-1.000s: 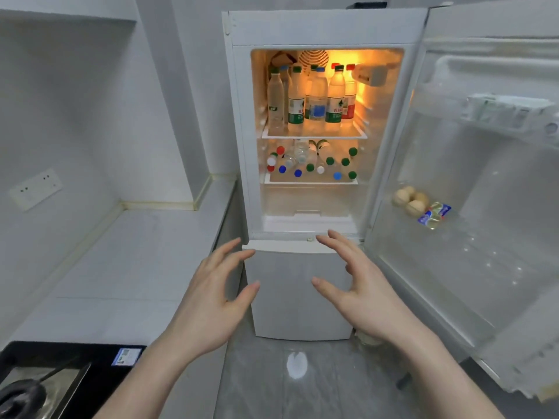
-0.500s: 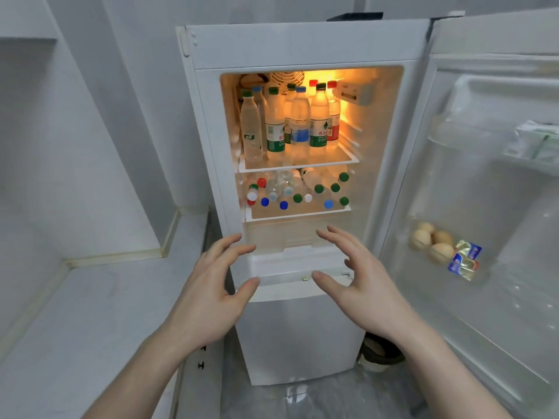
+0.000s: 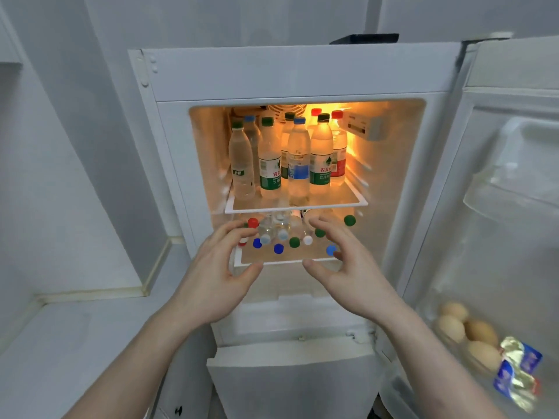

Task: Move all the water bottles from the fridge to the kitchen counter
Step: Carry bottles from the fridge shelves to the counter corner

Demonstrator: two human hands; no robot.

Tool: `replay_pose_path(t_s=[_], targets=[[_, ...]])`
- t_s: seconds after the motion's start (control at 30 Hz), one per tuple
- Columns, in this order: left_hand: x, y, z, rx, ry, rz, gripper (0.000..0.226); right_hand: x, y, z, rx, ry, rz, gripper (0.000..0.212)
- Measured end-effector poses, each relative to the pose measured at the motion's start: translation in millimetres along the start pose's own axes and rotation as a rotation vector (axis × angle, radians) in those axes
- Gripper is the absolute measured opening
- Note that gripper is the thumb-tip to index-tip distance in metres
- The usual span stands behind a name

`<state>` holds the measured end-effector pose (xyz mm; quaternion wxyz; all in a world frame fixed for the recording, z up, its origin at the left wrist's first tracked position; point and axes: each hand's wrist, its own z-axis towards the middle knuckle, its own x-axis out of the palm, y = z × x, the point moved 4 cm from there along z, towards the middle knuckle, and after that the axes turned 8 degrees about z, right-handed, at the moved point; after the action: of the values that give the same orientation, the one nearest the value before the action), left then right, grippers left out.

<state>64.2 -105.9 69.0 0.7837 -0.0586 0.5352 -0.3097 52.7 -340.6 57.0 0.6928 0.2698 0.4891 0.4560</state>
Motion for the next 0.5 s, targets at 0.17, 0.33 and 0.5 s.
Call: replay_pose_path(t_s=[0.17, 0.33, 0.5], targets=[[23.2, 0.6, 62.0, -0.036, -0.049, -0.001, 0.05, -11.3, -27.3, 67.6, 0.02, 0.006, 0.055, 0.06], [43.7, 10.4, 111.1, -0.08, -0.074, -0.041, 0.058, -12.4, -52.2, 112.3, 0.077, -0.054, 0.134, 0.067], [53.0, 22.9, 161.5, -0.096, -0.065, -0.054, 0.067, -10.9, -63.5, 151.1, 0.086, -0.131, 0.177, 0.072]])
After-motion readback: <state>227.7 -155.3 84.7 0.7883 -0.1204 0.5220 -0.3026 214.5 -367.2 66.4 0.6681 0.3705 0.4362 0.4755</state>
